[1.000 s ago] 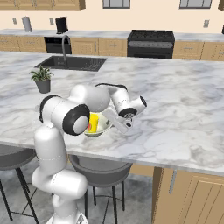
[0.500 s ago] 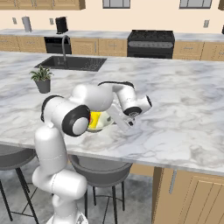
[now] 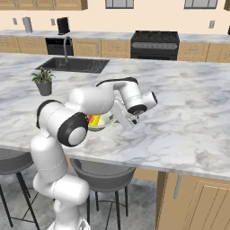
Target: Place the cup inside the bowl on the dining table and move the bowl to any counter.
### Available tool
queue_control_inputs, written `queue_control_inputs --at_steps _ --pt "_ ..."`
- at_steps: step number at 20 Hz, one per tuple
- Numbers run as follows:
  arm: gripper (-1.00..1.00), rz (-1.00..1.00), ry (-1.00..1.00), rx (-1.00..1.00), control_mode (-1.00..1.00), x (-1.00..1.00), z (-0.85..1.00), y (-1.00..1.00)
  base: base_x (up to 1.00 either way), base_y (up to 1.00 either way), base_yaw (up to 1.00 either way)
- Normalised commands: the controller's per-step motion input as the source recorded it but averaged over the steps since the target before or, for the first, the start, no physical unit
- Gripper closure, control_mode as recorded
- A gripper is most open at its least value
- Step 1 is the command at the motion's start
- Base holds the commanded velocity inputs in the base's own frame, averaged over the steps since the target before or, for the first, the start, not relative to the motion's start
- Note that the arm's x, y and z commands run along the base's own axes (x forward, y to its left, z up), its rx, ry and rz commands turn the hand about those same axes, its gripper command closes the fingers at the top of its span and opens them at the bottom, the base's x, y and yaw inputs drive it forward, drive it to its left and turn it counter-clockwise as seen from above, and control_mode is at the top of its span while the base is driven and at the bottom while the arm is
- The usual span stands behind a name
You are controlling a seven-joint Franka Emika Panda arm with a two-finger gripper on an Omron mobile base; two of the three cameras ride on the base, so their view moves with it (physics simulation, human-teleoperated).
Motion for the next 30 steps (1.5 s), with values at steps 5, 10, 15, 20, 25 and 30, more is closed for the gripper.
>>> queue_control_inputs --at_steps 5,10,15,20,25,30 --pt "1.0 -0.01 0.0 0.0 -1.0 -0.24 0.17 0.0 0.0 0.0 0.0" --pt "1.0 -0.02 0.0 -0.02 -1.0 -0.1 0.0 0.0 0.0 0.0 0.0" --pt "1.0 -0.01 -0.04 -0.04 -1.0 -0.08 0.0 0.0 0.0 0.0 0.0" --pt "1.0 -0.02 -0.06 -0.07 -1.0 -0.04 0.0 0.0 0.0 0.0 0.0" --pt "1.0 -0.03 -0.05 -0.08 -1.0 -0.11 0.0 0.0 0.0 0.0 0.0" --pt "1.0 -0.05 0.0 -0.03 -1.0 -0.19 0.0 0.0 0.0 0.0 0.0"
